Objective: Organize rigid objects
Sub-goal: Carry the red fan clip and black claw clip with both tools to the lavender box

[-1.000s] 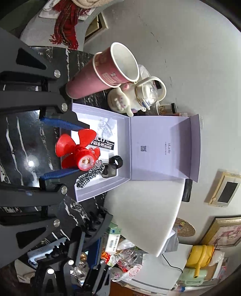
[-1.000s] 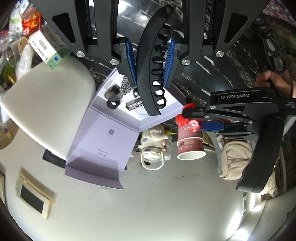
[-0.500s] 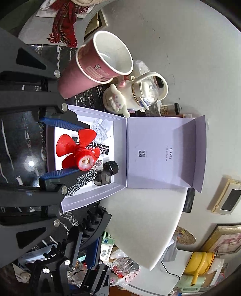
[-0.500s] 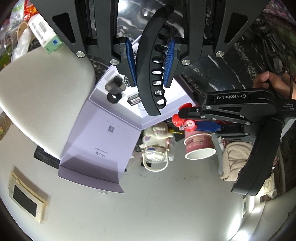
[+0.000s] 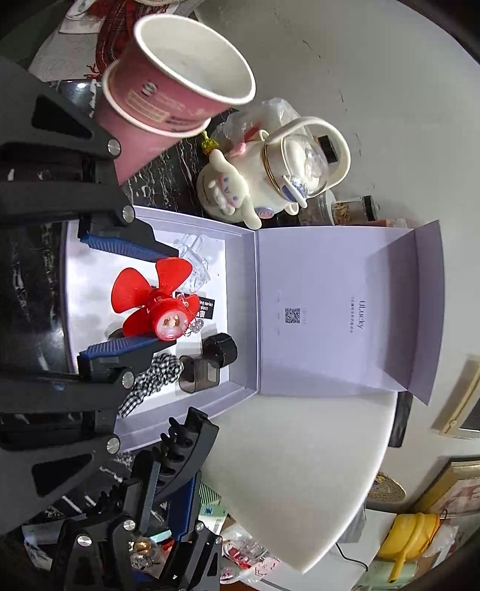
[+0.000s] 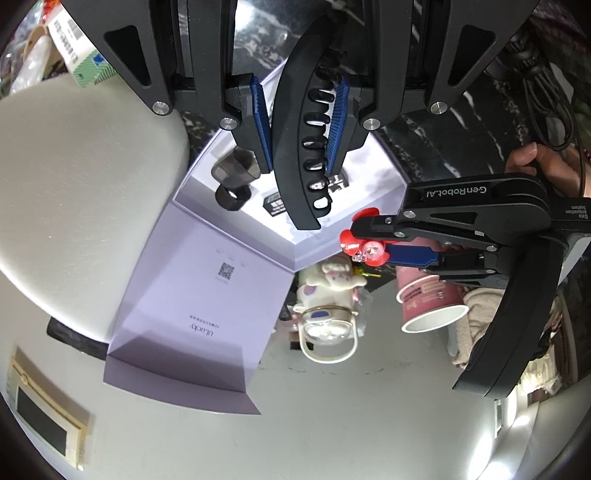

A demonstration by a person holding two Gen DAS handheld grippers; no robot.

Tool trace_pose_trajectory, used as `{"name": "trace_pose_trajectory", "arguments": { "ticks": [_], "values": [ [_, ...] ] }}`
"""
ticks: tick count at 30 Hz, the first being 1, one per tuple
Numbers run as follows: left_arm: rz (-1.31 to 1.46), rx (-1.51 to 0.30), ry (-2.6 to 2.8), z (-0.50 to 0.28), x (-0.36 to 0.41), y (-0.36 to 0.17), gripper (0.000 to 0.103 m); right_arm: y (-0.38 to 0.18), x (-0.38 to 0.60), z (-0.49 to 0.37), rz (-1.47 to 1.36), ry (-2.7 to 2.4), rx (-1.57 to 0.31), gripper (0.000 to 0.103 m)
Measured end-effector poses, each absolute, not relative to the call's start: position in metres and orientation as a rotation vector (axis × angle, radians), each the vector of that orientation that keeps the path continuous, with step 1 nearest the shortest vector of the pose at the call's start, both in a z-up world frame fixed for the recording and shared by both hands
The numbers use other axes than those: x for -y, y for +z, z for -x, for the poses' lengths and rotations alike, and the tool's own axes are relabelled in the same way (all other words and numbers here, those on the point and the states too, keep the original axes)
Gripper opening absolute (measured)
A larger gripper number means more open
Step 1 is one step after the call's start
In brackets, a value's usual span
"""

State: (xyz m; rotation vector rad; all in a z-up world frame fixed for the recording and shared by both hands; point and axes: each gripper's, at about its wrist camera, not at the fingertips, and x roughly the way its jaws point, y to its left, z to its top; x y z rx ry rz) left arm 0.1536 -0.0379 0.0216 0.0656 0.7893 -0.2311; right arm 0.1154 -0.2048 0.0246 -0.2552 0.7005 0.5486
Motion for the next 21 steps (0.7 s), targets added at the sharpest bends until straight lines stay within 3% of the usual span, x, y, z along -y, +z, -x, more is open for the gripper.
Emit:
{"name": "trace_pose_trajectory", "arguments": {
  "ticks": [21],
  "values": [
    [-0.127, -0.780, -0.208, -0.218, 0.045, -0.004, 0.038, 0.006, 0.199, -0.182, 0.259, 0.513, -0.727, 0.029]
  ]
}}
